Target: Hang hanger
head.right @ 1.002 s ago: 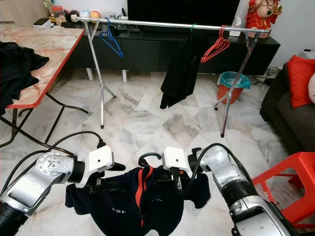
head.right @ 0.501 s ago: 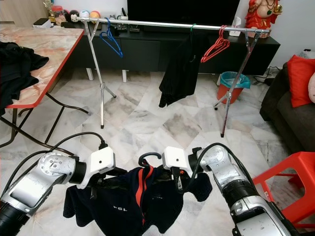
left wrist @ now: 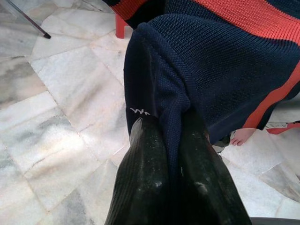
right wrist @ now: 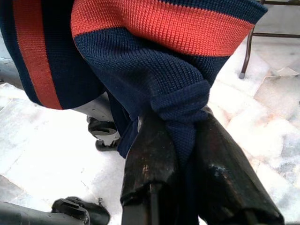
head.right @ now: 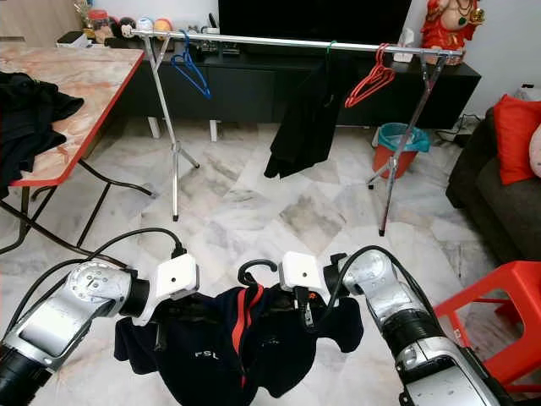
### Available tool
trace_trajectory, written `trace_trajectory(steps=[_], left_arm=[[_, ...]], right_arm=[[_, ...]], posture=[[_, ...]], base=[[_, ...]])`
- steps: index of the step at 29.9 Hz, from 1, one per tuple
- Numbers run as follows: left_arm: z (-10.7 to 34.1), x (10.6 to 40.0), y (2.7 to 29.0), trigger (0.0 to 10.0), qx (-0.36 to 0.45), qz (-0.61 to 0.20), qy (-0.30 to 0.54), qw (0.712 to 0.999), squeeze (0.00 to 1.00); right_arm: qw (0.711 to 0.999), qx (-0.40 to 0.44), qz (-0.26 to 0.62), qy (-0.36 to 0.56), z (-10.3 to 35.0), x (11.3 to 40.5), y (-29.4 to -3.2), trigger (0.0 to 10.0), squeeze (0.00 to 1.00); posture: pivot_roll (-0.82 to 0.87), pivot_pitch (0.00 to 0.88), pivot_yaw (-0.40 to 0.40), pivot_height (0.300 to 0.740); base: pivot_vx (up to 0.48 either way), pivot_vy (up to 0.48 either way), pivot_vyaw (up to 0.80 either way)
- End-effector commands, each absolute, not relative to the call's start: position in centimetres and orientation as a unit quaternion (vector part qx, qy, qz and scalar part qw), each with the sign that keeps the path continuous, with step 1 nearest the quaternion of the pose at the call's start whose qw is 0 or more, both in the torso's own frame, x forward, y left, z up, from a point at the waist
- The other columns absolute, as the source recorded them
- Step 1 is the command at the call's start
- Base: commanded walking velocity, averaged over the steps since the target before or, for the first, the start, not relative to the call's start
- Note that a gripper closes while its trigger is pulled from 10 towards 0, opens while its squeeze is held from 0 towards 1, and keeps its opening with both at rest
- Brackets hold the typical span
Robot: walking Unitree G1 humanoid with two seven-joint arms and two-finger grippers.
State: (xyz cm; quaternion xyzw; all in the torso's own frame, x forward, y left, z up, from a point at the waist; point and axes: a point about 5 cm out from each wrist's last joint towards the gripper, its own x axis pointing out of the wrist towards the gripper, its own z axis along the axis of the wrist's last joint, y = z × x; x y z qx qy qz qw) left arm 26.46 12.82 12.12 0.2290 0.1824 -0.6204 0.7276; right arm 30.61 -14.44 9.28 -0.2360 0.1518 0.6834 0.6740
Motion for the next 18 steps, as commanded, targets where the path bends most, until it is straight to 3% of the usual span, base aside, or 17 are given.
trace_trajectory(steps=[1, 10, 12, 18], left_arm=[[12.23, 26.53, 12.68, 0.0, 0.233, -0.625, 0.183, 0.722, 0.00], [12.23, 26.31, 12.60, 0.0, 0.231, -0.631, 0.184, 0.717, 0.00], [12.21, 26.27, 12.55, 0.0, 0.230, -0.632, 0.185, 0.716, 0.00], [12.19, 26.33, 12.49, 0.0, 0.230, -0.631, 0.183, 0.718, 0.00]], right_arm=[[0.685, -0.235, 0.678, 0.125, 10.36, 31.05, -14.34, 10.0, 0.00], [0.687, -0.234, 0.677, 0.124, 10.34, 31.06, -14.27, 10.0, 0.00], [0.687, -0.231, 0.677, 0.127, 10.30, 31.05, -14.29, 10.0, 0.96], [0.690, -0.227, 0.676, 0.127, 10.34, 31.10, -14.26, 10.0, 1.00]], posture=[[0.13, 0.000, -0.025, 0.740], [0.13, 0.000, -0.025, 0.740], [0.13, 0.000, -0.025, 0.740], [0.13, 0.000, -0.023, 0.740]], base=[[0.000, 0.000, 0.00], [0.000, 0.000, 0.00], [0.000, 0.000, 0.00], [0.000, 0.000, 0.00]])
